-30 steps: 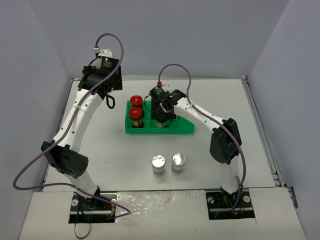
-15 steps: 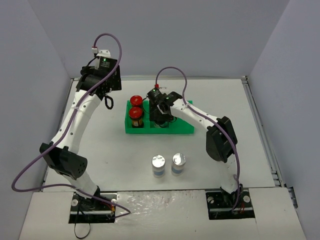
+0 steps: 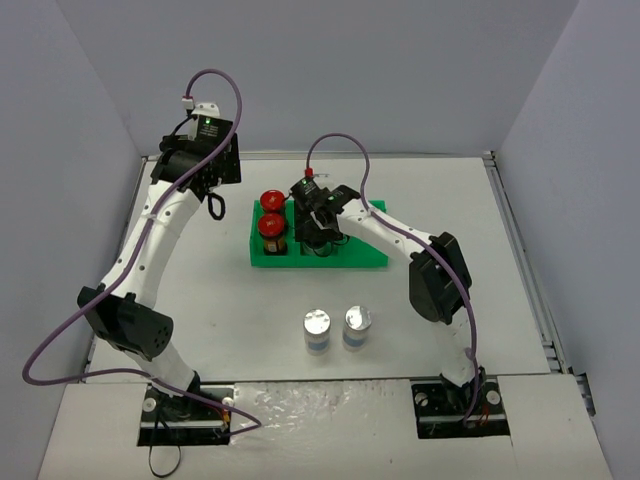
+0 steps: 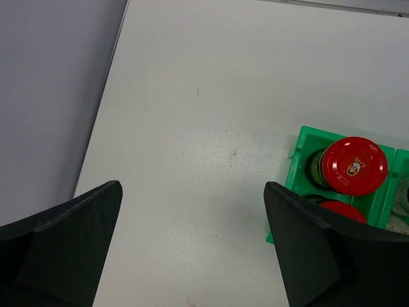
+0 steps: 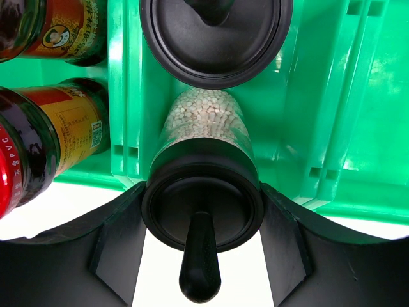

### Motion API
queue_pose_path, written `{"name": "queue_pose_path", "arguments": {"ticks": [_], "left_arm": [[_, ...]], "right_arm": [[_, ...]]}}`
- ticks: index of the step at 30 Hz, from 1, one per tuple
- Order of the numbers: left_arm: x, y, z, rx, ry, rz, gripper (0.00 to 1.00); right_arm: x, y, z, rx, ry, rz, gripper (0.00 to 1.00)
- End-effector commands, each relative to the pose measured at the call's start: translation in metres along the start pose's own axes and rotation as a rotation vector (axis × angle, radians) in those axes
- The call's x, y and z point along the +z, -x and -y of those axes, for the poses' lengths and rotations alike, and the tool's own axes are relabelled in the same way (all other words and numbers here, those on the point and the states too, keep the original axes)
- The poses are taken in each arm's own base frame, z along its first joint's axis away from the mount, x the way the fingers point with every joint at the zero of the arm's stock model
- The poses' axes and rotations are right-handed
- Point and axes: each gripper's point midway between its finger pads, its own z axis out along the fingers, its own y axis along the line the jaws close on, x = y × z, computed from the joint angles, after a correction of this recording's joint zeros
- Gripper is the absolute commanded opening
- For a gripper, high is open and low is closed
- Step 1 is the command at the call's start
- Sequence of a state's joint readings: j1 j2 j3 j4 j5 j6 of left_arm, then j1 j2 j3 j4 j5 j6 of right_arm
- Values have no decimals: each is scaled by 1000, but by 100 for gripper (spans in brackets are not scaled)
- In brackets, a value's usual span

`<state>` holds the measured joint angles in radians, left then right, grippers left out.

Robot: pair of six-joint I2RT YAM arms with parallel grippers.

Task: Organize the condiment bottles

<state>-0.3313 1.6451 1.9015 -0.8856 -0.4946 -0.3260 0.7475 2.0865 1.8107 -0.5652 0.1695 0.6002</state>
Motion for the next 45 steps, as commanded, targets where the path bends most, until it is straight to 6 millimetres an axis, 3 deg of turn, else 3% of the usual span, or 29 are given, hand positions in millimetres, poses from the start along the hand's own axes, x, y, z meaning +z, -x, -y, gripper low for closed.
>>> {"name": "queue_pose_path", "arguments": {"ticks": [1,6,8,16,24,27,32,38,41,45], "left_arm": [[-24,26,-14,-68,-11,87,91],[-24,26,-14,-71,-14,89,91],[-24,25,-14,-70,-13,86,91],[-24,26,-14,-71,-14,88,91],[-22,23,-13,-68,-14,82,91],[-22,21,-12,-70,-21,78,91],[-23,15,-13,-66,-28,71,91],[-24,8,-12,-71,-41,65,91],[-23,5,-10,-74,-46,59,91],[-21,2,-9,-73,-49,52,91]], "right_arm": [[-15,10,-5,20,16,41,54],[-19,9,0,27,3,47,66],[-20,9,0,24,3,47,76],[-35,16,3,24,-2,77,86],[-83,31,19,38,-16,135,86],[-119,30,36,64,-19,164,86],[-145,-6,70,86,-49,123,86],[-157,-81,103,75,-60,-35,85],[-151,-117,114,54,-78,-118,83],[-150,-135,121,56,-81,-152,82]]}}
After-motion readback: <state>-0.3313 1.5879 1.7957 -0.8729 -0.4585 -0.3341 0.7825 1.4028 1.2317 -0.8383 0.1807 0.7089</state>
